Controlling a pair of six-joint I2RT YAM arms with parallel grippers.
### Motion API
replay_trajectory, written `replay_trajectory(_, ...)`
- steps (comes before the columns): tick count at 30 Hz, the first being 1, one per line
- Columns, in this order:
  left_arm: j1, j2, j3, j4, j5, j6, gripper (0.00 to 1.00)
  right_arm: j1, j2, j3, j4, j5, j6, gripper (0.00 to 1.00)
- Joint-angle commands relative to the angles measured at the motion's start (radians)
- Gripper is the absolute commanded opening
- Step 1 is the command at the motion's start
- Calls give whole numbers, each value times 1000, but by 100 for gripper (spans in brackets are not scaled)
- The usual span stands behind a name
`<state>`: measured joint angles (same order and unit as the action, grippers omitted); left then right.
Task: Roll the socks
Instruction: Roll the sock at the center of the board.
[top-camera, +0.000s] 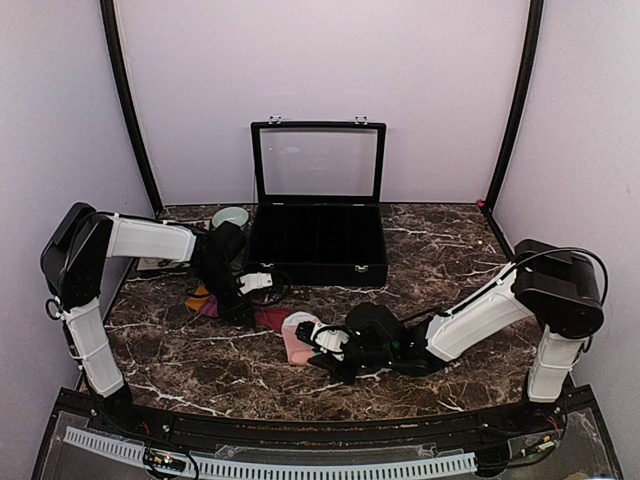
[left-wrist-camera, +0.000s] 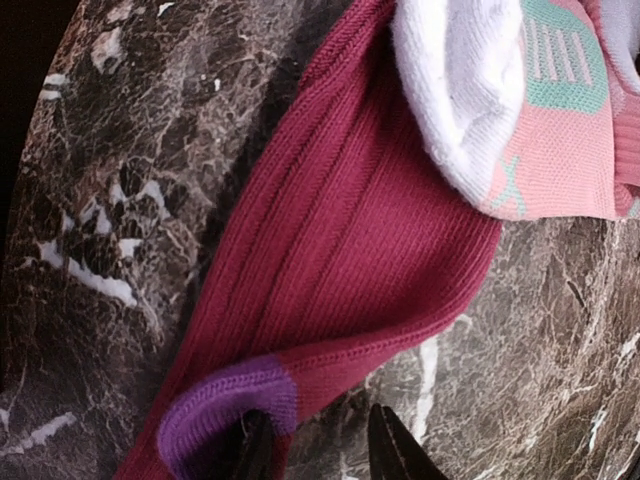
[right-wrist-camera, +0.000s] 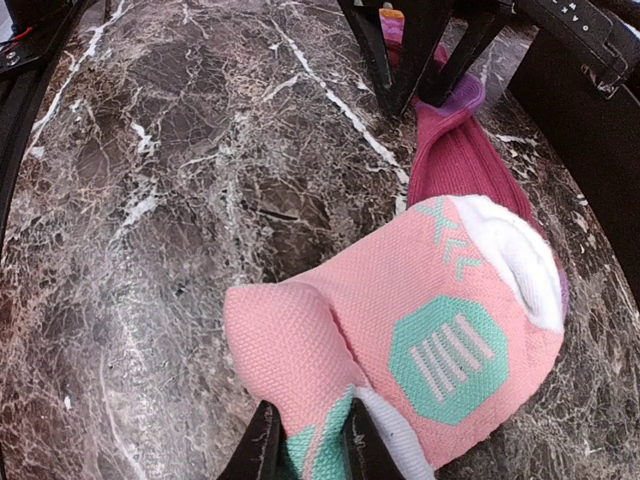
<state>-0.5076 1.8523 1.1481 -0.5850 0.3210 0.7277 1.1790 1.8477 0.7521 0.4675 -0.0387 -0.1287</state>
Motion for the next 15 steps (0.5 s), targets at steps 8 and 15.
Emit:
replay_trajectory(8,74,-2,-127,76,-300,-5,36,44,123,9,-422,-48,49,6)
replay_trajectory(15,103,-107,-143,-3,-132,-33,46,69,181,88,-528,-95,53,6)
